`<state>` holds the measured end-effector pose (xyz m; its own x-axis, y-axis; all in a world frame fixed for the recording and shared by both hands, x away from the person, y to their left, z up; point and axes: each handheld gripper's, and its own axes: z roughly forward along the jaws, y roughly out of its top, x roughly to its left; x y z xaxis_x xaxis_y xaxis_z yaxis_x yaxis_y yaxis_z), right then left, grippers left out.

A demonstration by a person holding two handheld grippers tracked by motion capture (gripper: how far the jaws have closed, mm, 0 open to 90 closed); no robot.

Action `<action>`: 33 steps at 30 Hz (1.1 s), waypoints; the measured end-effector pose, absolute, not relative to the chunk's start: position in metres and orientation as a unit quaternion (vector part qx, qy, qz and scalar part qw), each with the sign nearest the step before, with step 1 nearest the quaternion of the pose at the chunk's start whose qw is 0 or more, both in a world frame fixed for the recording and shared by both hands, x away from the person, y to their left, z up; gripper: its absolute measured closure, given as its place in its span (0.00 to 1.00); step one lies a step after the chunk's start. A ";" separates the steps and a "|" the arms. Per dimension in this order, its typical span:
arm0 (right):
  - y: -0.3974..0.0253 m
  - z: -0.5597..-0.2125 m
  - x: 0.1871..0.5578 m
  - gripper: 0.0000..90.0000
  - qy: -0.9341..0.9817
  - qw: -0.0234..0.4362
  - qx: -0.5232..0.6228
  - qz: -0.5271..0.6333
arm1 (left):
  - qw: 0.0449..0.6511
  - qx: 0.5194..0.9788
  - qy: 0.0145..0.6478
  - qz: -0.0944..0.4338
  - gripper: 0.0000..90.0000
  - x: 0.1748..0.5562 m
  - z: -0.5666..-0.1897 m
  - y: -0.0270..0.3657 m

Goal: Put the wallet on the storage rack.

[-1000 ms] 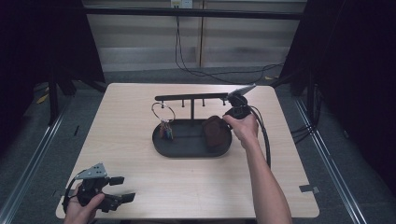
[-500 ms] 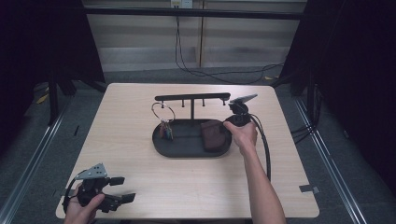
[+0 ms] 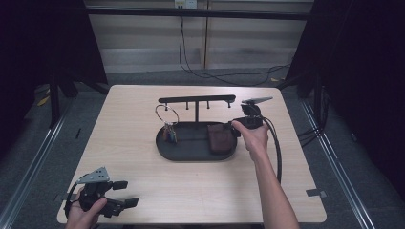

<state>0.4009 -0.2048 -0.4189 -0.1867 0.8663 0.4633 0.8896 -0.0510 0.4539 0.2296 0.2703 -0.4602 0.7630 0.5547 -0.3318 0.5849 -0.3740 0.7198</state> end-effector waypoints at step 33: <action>-0.244 -0.433 0.317 0.30 -0.685 -0.004 -0.601 -0.411 | 0.441 0.824 0.356 -0.014 0.18 0.232 -0.461 0.273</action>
<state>0.3175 -0.2438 -0.4334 -0.2767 0.8276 0.4885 0.8210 -0.0606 0.5678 0.2315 0.2731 -0.4606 0.7455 0.5745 -0.3378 0.5996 -0.3568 0.7164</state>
